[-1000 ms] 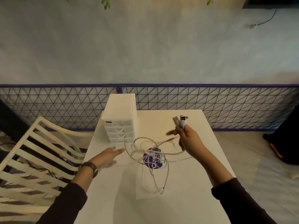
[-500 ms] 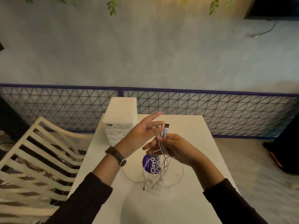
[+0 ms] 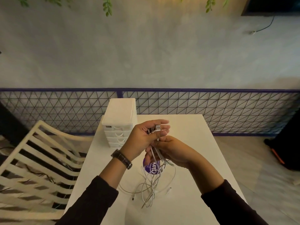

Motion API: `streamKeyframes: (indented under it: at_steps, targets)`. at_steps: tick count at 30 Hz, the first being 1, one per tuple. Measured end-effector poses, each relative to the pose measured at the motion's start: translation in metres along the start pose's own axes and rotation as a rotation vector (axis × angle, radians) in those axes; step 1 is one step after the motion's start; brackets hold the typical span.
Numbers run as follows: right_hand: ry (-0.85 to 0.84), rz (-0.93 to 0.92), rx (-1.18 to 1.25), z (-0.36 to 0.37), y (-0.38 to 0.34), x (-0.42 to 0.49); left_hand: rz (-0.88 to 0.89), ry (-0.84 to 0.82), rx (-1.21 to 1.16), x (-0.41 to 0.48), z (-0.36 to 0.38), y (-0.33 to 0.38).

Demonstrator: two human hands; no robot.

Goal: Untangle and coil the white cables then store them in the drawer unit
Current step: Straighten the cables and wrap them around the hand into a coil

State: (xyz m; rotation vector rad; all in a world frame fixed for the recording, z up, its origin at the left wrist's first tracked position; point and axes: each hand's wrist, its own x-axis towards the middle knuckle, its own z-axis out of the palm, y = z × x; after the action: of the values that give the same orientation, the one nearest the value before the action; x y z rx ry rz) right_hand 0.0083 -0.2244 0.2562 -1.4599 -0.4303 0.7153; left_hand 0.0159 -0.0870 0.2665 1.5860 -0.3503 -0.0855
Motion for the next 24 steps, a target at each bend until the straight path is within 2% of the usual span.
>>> streamKeyframes:
  at_steps: [6, 12, 18, 24]
  targets:
    - [0.012, 0.014, -0.014, 0.003, 0.000, 0.002, -0.018, 0.013, 0.039, -0.002, -0.005, 0.000]
    - [-0.011, 0.017, 0.013, 0.006, -0.003, -0.001, -0.043, 0.013, -0.042, -0.004, -0.004, 0.002]
    - [-0.057, 0.056, -0.080, 0.011, -0.001, 0.003, 0.012, 0.118, 0.088, -0.008, -0.010, -0.001]
    - [-0.079, 0.052, 0.007, 0.012, 0.002, 0.001, 0.042, 0.137, 0.097, -0.011, -0.012, -0.007]
